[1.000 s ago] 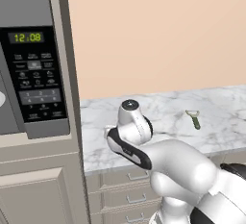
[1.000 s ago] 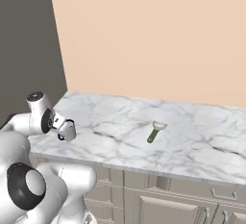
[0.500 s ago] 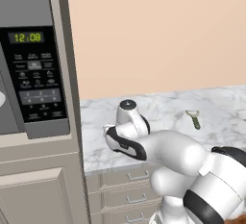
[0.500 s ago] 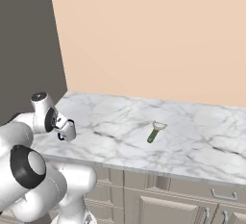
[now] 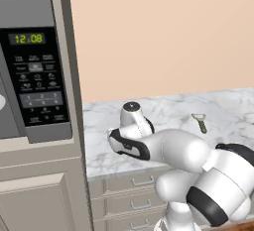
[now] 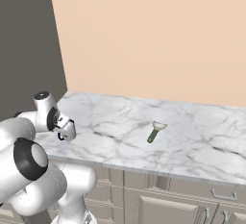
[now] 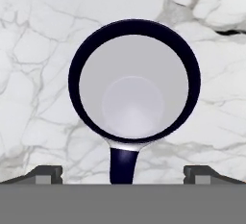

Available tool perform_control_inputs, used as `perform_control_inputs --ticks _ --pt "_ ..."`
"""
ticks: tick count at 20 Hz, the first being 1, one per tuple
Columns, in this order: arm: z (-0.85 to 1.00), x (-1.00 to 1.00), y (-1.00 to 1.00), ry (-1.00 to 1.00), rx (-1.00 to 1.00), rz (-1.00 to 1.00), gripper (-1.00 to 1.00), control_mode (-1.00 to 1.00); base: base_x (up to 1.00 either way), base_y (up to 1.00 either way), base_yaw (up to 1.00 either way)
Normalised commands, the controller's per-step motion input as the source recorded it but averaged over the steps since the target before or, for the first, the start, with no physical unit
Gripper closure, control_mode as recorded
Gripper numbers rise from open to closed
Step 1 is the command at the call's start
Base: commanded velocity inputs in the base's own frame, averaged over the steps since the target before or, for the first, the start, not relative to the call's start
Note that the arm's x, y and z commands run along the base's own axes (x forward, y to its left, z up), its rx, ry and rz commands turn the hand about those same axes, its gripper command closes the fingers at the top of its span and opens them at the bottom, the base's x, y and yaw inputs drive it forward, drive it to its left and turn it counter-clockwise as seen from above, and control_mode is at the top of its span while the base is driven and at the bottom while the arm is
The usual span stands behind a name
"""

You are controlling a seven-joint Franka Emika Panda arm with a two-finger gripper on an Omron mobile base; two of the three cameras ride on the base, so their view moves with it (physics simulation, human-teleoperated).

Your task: Pick the mug from the counter and place it inside the microwave. Then close the microwave.

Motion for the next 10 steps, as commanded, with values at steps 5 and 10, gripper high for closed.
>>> perform_control_inputs --ticks 5,10 --pt "-0.12 0.02 -0.04 0.01 0.0 0.0 -1.0 -1.0 0.0 0.0 0.0" --pt "-0.18 0.01 0.0 0.0 0.0 0.0 -1.0 -1.0 0.0 0.0 0.0"
